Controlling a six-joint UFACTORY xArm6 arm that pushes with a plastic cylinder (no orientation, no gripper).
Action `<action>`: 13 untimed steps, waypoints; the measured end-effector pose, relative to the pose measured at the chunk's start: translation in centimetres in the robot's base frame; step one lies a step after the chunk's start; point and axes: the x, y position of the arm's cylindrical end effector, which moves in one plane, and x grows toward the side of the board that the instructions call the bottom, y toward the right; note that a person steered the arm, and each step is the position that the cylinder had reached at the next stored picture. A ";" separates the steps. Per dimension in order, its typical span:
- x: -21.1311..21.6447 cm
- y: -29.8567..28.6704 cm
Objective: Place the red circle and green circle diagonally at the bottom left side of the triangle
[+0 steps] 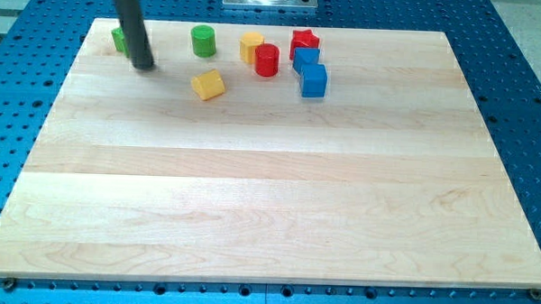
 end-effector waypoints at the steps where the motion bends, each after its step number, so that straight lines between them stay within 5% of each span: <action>1: -1.0 -1.2; 3: -1.8 -3.1; 5: -1.9 4.3; 8: -1.9 4.4; 11: -8.0 4.3; 13: -4.2 12.8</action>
